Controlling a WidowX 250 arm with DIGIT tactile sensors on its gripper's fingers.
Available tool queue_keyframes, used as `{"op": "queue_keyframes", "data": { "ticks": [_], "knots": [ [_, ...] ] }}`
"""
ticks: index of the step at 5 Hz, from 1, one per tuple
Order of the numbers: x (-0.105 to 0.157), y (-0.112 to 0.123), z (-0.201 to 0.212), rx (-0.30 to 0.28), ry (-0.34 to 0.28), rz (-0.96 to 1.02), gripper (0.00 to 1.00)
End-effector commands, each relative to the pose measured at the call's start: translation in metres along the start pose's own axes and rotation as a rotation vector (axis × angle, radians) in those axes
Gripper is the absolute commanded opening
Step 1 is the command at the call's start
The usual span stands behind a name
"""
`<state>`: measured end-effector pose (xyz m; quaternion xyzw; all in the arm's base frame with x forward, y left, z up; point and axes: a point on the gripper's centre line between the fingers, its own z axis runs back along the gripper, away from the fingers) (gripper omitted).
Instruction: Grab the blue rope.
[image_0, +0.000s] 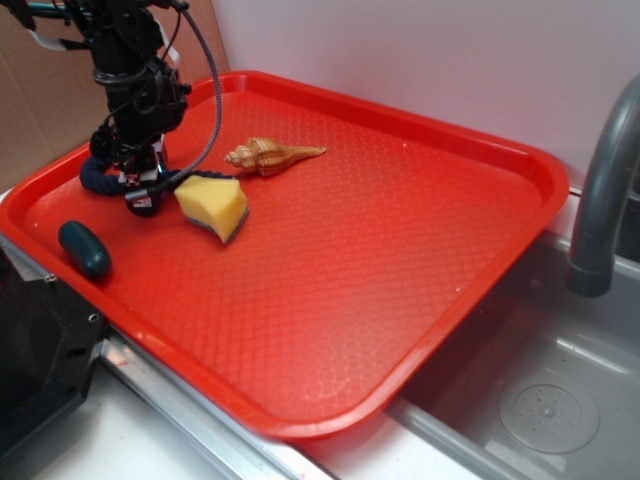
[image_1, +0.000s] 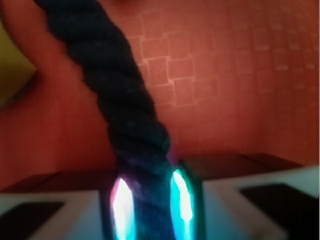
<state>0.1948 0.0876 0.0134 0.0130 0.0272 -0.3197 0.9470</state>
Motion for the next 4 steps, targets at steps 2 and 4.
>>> {"op": "queue_keyframes", "data": {
  "ticks": [2, 4],
  "knots": [
    [0.014, -0.061, 0.142, 0.104, -0.028, 0.399, 0.00],
    [0.074, -0.081, 0.193, 0.020, 0.000, 0.610, 0.00]
  ]
}}
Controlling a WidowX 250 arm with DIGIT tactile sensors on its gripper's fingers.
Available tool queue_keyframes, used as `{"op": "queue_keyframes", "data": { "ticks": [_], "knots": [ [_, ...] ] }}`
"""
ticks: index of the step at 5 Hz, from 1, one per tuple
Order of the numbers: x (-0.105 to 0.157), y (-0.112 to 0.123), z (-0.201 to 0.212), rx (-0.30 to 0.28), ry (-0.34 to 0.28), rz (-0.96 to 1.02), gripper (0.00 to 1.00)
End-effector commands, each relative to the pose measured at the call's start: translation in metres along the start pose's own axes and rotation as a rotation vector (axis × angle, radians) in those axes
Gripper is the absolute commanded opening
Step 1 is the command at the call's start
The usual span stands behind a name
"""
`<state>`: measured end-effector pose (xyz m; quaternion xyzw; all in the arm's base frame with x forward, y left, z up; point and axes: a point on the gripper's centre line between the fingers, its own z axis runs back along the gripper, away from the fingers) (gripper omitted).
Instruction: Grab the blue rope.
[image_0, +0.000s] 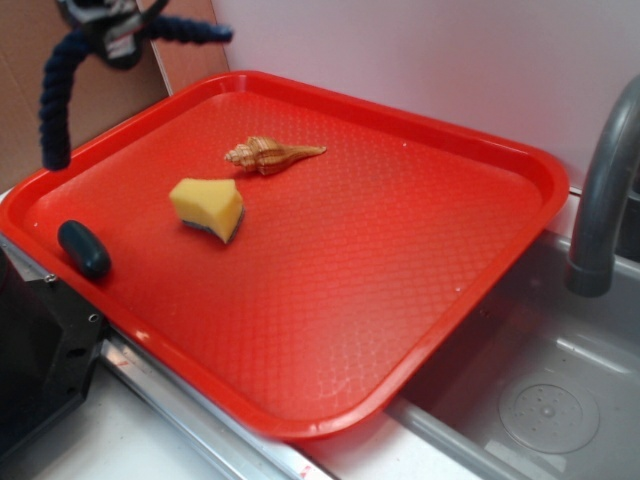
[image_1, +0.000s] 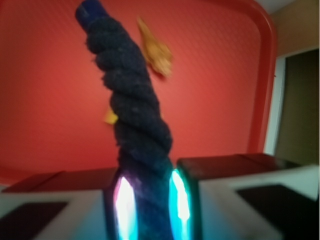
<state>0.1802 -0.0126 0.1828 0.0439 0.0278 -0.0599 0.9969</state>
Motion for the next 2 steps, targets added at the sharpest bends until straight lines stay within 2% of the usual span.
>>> {"op": "queue_keyframes", "data": {
  "ticks": [1, 2],
  "knots": [
    [0.029, 0.007, 0.027, -0.087, -0.021, 0.263, 0.00],
    [0.025, 0.017, 0.028, -0.041, -0.055, 0.294, 0.00]
  ]
}}
